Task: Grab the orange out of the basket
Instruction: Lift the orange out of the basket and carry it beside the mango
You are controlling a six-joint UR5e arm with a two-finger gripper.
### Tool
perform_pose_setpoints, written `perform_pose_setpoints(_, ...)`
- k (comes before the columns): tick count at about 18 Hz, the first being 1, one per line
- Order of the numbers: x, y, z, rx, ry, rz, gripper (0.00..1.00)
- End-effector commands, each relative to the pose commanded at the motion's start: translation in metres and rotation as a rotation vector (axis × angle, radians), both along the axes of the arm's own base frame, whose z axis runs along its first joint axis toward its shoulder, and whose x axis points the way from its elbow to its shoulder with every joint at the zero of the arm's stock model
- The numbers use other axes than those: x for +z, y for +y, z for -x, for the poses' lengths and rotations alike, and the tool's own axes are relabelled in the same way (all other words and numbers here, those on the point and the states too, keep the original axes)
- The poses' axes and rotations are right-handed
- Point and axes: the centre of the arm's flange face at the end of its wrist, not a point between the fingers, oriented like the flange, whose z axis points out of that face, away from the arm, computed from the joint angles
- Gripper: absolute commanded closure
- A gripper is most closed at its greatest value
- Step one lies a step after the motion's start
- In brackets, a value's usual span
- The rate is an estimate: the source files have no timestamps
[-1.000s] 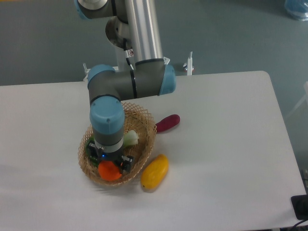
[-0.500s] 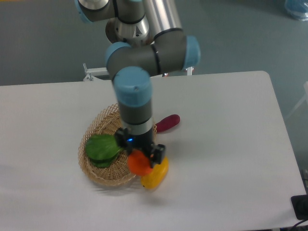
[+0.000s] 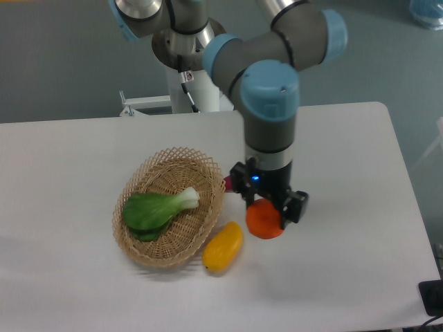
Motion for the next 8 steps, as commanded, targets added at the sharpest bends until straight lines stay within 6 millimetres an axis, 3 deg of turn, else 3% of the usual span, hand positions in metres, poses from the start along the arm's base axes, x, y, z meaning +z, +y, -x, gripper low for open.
perform_pose_setpoints(8,-0.007,-0.015,0.003,0.003,-0.041,0.048,0.36)
